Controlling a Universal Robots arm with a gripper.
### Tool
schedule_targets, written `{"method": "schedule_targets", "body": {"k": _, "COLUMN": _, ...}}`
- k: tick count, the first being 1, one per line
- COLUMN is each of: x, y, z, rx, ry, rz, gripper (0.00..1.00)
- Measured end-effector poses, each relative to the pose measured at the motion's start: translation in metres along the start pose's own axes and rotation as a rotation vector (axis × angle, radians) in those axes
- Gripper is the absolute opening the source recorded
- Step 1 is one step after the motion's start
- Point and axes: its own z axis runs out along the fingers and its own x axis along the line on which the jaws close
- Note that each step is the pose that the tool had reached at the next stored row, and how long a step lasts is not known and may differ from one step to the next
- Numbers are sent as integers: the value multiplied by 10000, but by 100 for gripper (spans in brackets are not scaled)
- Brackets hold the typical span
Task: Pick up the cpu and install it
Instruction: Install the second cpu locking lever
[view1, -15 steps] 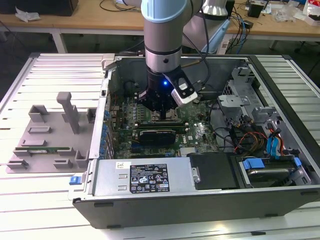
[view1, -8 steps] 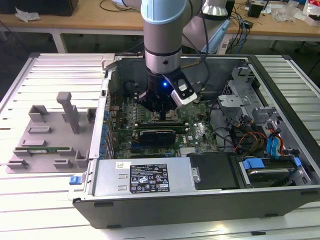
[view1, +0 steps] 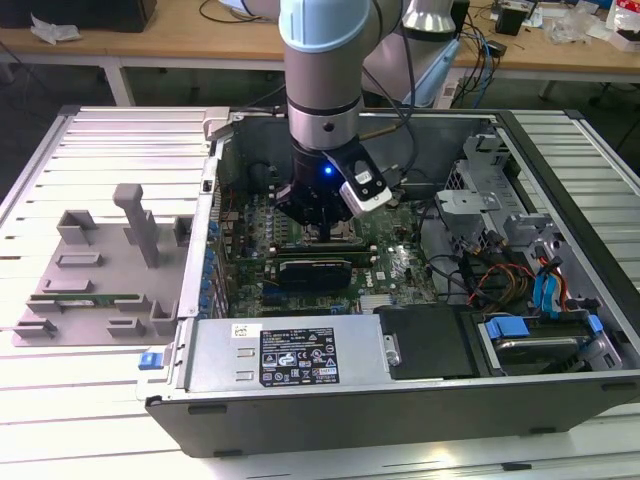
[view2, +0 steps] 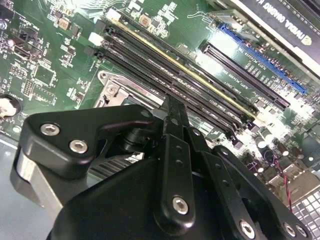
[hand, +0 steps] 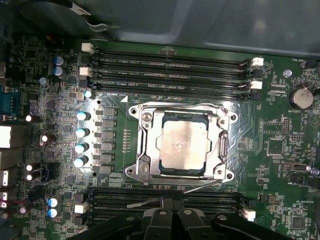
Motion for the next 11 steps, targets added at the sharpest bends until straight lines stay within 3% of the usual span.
{"method": "schedule_targets", "body": {"k": 11, "x": 16, "y": 0, "z": 7, "rx": 4, "ry": -10, "rz": 2, "gripper": 11}}
